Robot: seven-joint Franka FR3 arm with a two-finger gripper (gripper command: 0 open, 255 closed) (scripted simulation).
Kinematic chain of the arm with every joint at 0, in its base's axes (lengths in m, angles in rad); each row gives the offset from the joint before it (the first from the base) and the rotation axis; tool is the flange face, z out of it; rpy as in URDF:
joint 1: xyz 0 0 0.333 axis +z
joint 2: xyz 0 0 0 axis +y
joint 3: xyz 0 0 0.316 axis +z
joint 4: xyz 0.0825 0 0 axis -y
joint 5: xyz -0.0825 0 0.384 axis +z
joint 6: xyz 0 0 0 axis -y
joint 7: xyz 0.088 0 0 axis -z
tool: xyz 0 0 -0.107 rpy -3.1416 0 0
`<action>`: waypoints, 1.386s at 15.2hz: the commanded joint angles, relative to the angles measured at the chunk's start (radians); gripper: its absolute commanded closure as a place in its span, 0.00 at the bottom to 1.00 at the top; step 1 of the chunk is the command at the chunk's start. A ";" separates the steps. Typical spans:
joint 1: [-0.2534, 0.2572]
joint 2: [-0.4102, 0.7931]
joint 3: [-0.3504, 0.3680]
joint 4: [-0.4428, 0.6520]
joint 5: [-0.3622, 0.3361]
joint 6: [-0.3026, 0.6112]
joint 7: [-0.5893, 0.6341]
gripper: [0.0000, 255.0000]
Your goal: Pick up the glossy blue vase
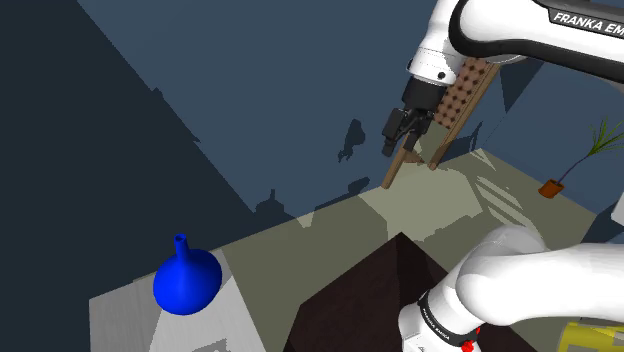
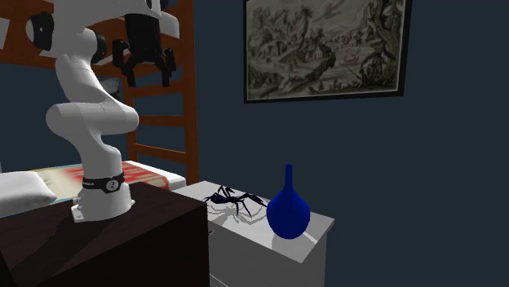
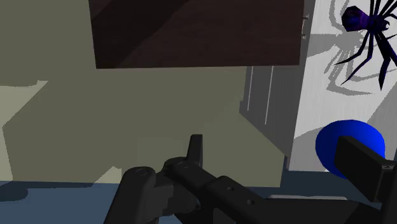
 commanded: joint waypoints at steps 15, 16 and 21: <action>0.089 0.264 0.272 -0.013 0.120 0.335 0.264 0.00; 0.093 0.292 0.291 -0.004 0.121 0.358 0.283 0.00; 0.108 0.447 0.382 0.060 0.103 0.465 0.389 0.00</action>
